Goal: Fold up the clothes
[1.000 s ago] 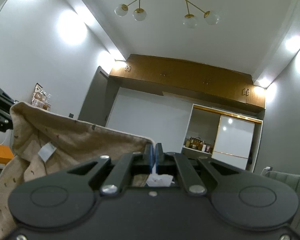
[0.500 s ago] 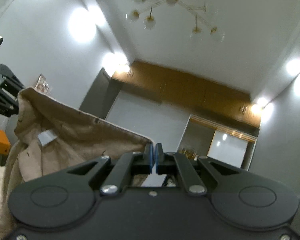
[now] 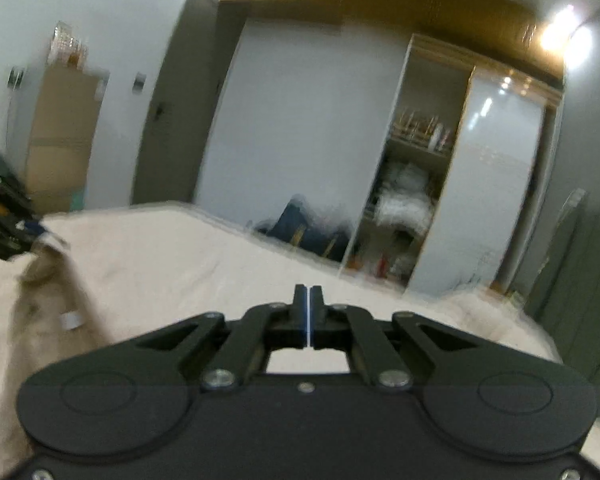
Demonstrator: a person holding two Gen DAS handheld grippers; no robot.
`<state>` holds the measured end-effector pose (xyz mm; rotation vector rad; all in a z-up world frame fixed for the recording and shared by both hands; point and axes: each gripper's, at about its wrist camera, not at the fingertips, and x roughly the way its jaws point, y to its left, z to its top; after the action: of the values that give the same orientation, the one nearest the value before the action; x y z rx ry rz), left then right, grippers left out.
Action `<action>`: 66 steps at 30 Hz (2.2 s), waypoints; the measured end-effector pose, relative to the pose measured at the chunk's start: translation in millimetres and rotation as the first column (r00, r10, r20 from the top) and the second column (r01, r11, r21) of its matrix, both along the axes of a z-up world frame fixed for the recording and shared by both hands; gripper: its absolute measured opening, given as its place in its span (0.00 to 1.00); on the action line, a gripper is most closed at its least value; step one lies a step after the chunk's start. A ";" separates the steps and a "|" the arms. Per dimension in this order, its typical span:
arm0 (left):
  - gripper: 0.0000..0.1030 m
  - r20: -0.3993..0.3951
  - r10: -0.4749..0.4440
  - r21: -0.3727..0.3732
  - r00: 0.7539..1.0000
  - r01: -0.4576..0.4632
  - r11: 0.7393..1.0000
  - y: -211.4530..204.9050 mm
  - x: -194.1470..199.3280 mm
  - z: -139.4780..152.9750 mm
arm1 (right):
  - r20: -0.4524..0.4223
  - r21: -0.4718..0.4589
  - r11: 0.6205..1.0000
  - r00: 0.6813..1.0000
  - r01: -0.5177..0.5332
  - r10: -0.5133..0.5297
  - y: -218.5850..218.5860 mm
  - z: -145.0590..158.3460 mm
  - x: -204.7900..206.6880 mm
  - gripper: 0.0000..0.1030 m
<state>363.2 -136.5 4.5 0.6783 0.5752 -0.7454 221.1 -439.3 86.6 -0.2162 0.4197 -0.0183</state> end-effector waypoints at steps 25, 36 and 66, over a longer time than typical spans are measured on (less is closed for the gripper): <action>0.59 -0.559 0.225 -0.647 0.798 -0.589 0.484 152.7 12.3 -102.7 | -0.598 0.518 0.753 0.801 0.406 -0.021 32.3 -223.1 203.3 0.03; 0.59 -0.553 0.227 -0.672 0.801 -0.590 0.447 164.6 10.4 -83.7 | -0.430 -0.075 0.914 0.814 0.399 -0.390 73.0 -150.7 304.4 0.27; 0.59 -0.567 0.223 -0.660 0.793 -0.600 0.453 156.9 6.5 -82.6 | -0.354 0.483 0.812 0.922 0.327 -0.160 38.9 -167.1 228.0 0.41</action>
<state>369.7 20.3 -78.2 -0.5425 0.6553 -0.5729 449.1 -400.3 -80.5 0.4018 0.7369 -0.1250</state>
